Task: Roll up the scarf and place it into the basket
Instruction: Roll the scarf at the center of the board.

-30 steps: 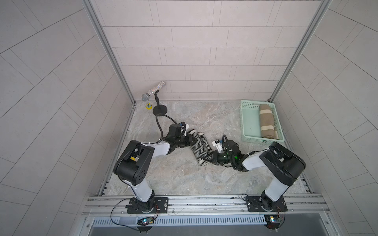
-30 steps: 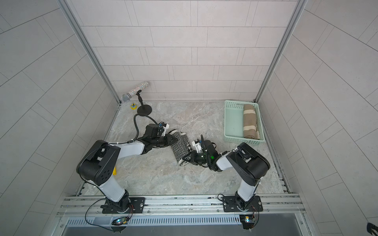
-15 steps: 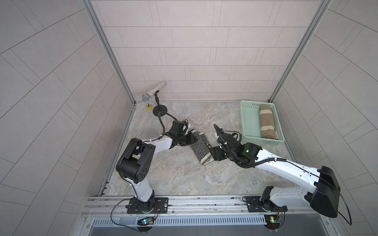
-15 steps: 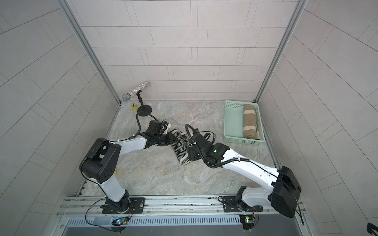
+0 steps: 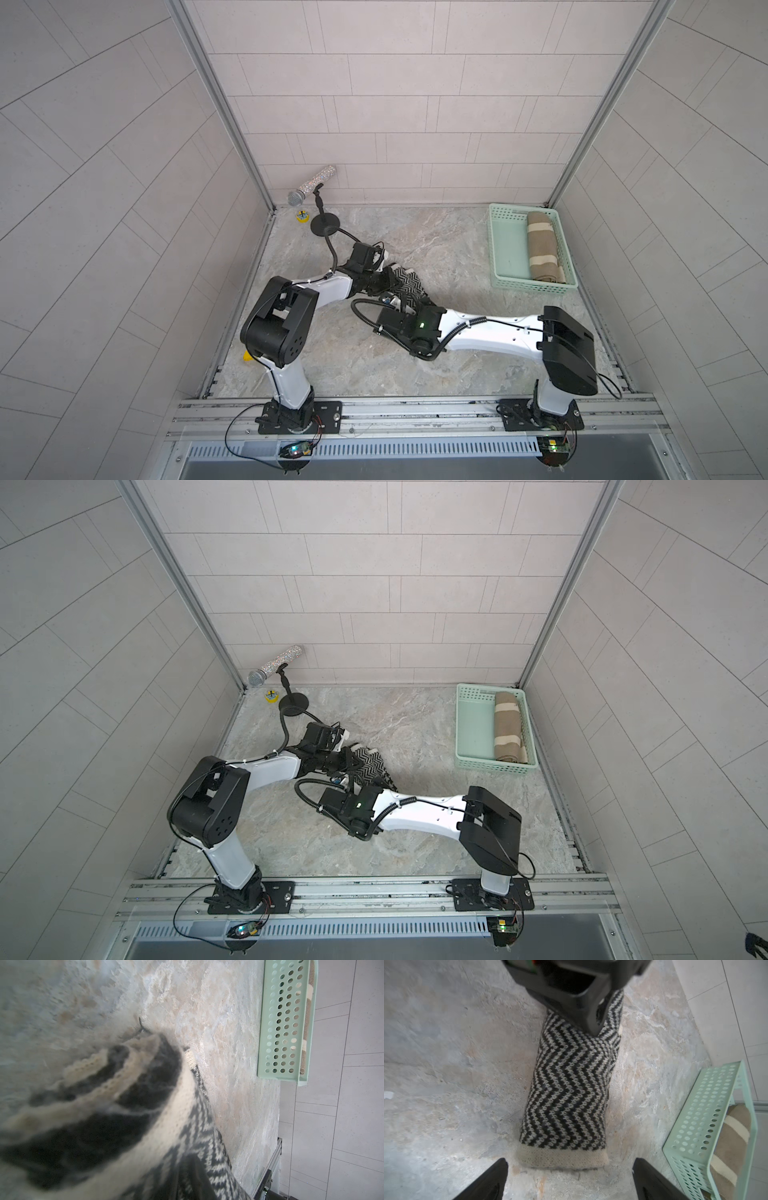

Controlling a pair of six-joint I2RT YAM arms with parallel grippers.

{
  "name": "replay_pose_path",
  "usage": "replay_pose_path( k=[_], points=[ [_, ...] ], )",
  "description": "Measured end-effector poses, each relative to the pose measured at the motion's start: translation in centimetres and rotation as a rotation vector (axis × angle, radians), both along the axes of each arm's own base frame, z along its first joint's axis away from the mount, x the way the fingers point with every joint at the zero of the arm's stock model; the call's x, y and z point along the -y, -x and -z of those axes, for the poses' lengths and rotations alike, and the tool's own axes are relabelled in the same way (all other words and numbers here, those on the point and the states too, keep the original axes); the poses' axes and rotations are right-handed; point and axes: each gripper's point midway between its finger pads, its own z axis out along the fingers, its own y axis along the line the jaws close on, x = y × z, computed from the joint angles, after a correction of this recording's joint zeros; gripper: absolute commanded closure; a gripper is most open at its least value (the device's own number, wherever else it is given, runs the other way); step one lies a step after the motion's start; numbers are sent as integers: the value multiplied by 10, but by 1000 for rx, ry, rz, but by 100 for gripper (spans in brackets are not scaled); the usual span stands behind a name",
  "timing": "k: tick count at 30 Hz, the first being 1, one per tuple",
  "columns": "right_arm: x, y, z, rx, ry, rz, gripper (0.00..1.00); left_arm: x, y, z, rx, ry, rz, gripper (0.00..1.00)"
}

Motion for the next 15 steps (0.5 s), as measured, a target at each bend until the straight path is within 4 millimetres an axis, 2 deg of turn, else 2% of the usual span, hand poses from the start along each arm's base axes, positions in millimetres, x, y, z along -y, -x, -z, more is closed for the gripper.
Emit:
replay_pose_path(
  k=[3, 6, 7, 10, 13, 15],
  points=[
    [2, -4, 19, -29, 56, -11, 4, 1, 0, 0, -10, 5, -1, 81],
    [9, -7, 37, -68, 94, -6, 9, 2, 1, -1, -21, 13, -3, 79],
    [13, -7, 42, -80, 104, -5, 14, 2, 1, -1, -25, 18, -4, 78],
    [20, -3, 52, -116, 118, -4, 28, 5, 2, -3, -40, 36, -8, 58],
    [23, 0, 60, -147, 102, 10, 46, 9, 2, -8, -51, 62, -19, 49],
    [25, 1, 64, -166, 76, 30, 56, 8, 2, -14, -54, 71, -32, 49]
  ],
)
